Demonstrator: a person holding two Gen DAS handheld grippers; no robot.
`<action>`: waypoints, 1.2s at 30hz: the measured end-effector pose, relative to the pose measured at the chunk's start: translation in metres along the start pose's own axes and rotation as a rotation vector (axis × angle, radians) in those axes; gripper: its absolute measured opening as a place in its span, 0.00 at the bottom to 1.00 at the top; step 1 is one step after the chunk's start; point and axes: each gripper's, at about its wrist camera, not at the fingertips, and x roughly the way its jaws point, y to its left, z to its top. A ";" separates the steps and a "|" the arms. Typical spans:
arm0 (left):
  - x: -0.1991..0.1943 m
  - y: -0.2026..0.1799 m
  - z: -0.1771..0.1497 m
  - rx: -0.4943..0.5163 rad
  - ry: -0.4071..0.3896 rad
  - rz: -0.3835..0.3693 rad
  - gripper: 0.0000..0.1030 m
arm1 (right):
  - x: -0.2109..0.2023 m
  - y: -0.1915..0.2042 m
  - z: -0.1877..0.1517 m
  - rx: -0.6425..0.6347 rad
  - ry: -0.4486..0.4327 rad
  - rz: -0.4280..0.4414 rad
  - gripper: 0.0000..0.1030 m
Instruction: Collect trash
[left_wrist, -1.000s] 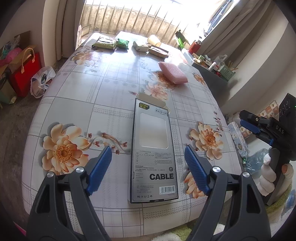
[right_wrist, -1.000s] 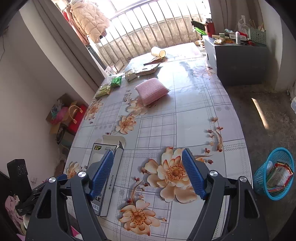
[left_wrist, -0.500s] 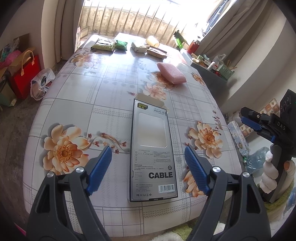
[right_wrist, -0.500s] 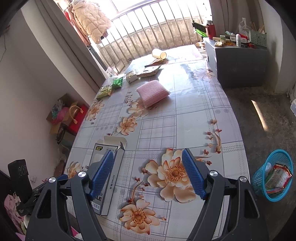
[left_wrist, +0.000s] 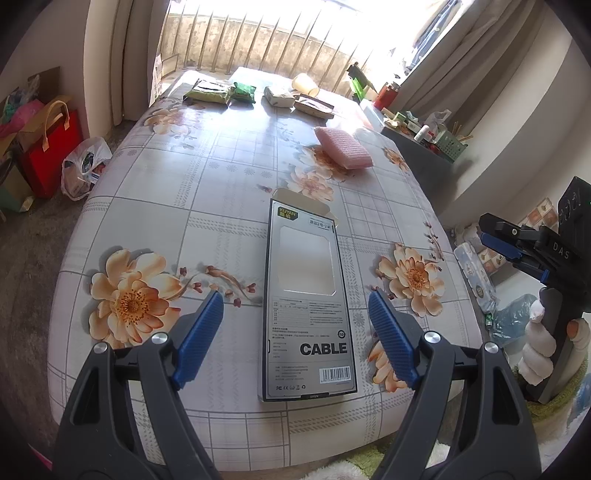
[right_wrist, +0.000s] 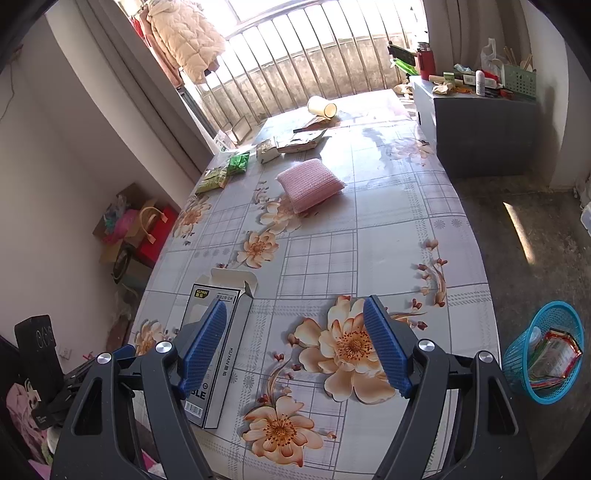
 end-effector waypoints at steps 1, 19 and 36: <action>0.000 0.000 0.000 0.000 0.000 0.000 0.74 | 0.000 0.000 0.000 0.000 0.001 0.000 0.72; 0.001 0.003 0.001 0.000 0.007 -0.007 0.74 | 0.006 0.000 0.001 0.000 0.014 0.005 0.72; 0.000 -0.002 0.019 0.044 0.011 -0.072 0.76 | 0.002 -0.006 0.049 -0.054 0.041 0.008 0.78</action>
